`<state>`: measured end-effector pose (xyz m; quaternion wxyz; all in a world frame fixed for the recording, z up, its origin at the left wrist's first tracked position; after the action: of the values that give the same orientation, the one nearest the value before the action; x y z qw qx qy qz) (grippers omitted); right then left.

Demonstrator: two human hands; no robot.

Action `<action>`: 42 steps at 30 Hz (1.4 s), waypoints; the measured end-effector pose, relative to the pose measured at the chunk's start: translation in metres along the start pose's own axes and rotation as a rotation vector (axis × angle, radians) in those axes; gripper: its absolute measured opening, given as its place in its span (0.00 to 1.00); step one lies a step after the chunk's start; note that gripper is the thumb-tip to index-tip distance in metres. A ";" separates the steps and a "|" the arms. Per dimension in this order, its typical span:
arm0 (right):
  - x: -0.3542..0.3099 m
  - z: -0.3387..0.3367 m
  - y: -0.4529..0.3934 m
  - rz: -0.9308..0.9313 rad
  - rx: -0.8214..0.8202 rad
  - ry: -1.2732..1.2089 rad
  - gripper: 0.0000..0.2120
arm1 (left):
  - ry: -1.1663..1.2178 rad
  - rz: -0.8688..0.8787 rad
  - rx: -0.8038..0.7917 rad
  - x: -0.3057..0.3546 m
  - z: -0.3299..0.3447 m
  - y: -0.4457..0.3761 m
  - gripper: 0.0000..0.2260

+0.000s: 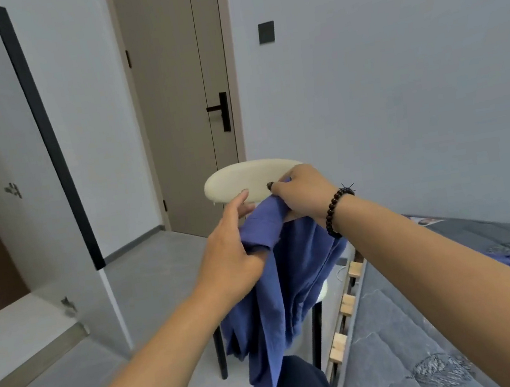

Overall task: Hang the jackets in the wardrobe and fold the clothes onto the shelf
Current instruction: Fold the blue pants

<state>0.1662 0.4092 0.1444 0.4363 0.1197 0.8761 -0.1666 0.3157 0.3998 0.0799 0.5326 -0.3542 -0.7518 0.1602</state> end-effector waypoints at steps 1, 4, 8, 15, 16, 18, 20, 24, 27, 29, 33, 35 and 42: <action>-0.003 -0.003 0.001 -0.017 -0.009 -0.014 0.16 | -0.006 0.021 0.055 0.000 -0.001 -0.004 0.26; -0.006 -0.015 0.005 -0.019 -0.097 -0.122 0.19 | 0.043 -0.050 0.155 0.004 -0.008 -0.018 0.14; -0.004 -0.035 0.010 -0.088 -0.171 0.218 0.28 | 0.048 -0.172 0.156 0.011 -0.017 -0.042 0.12; -0.006 -0.082 0.010 -0.292 0.048 0.732 0.12 | 0.169 -0.127 0.155 0.042 -0.057 -0.063 0.13; -0.008 -0.090 0.011 -0.336 0.064 0.676 0.10 | 0.173 -0.126 0.144 0.046 -0.065 -0.062 0.12; -0.017 -0.100 0.020 -0.402 0.056 0.574 0.10 | 0.187 -0.144 0.129 0.054 -0.079 -0.058 0.12; -0.028 -0.108 0.034 -0.429 0.046 0.436 0.15 | 0.221 -0.167 0.107 0.065 -0.095 -0.050 0.11; -0.050 -0.118 0.062 -0.507 0.040 0.194 0.17 | 0.327 -0.163 0.059 0.093 -0.122 -0.033 0.06; -0.065 -0.128 0.076 -0.569 0.046 0.067 0.16 | 0.361 -0.126 0.071 0.112 -0.138 -0.024 0.06; -0.074 -0.134 0.081 -0.578 0.021 -0.007 0.14 | 0.380 -0.099 0.089 0.122 -0.147 -0.022 0.06; -0.077 -0.131 0.071 -0.493 -0.084 -0.044 0.11 | 0.338 -0.095 0.105 0.125 -0.157 -0.024 0.06; -0.066 -0.119 0.054 -0.427 -0.152 0.059 0.10 | 0.245 -0.141 0.097 0.109 -0.156 -0.028 0.06; 0.022 -0.017 -0.036 -0.244 -0.299 0.563 0.08 | -0.098 -0.452 -0.112 -0.041 -0.118 -0.027 0.06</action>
<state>0.1279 0.3849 0.1426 0.1668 -0.0099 0.9848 -0.0477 0.4216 0.3359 0.1131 0.4974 -0.1977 -0.8446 0.0120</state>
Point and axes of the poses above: each hand's wrist, its own y-axis away from the middle knuckle, its own z-axis out of the palm, x = y × z, the point moved 2 cm from there along -y, towards the middle knuckle, and after that the axes turned 5 degrees about y, right-handed, at the moved point
